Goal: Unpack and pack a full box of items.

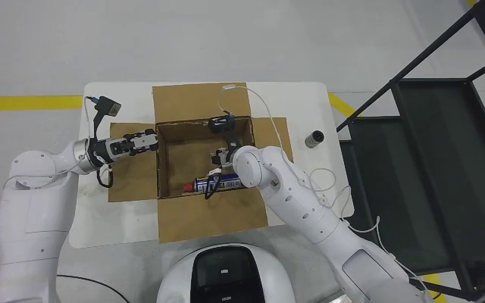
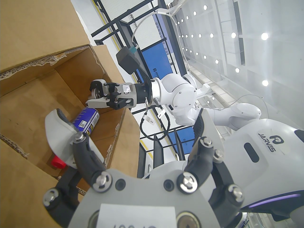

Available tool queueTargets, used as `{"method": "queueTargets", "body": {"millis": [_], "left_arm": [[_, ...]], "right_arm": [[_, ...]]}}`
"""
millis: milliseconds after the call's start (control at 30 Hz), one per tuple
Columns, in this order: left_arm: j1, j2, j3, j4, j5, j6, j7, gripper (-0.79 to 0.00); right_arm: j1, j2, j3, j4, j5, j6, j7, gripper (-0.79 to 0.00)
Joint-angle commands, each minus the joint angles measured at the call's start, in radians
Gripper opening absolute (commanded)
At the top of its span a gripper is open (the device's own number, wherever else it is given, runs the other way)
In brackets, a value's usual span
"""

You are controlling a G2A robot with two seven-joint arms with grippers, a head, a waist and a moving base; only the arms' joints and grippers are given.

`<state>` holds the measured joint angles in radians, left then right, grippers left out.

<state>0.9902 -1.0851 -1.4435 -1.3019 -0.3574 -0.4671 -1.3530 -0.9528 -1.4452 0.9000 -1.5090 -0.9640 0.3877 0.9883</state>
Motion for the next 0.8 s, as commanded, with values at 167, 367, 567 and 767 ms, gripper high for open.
{"method": "queueTargets", "body": {"millis": [167,367,567,767], "left_arm": [[0.0,0.0,0.0,0.0,0.0,0.0,0.0,0.0],[0.0,0.0,0.0,0.0,0.0,0.0,0.0,0.0],[0.0,0.0,0.0,0.0,0.0,0.0,0.0,0.0],[0.0,0.0,0.0,0.0,0.0,0.0,0.0,0.0]], "right_arm": [[0.0,0.0,0.0,0.0,0.0,0.0,0.0,-0.785],[0.0,0.0,0.0,0.0,0.0,0.0,0.0,-0.785],[-0.029,0.012,0.046,-0.086,0.013,-0.041,0.047,-0.785],[-0.126,0.054,0.22,-0.323,0.025,-0.101,0.204,-0.785]]}}
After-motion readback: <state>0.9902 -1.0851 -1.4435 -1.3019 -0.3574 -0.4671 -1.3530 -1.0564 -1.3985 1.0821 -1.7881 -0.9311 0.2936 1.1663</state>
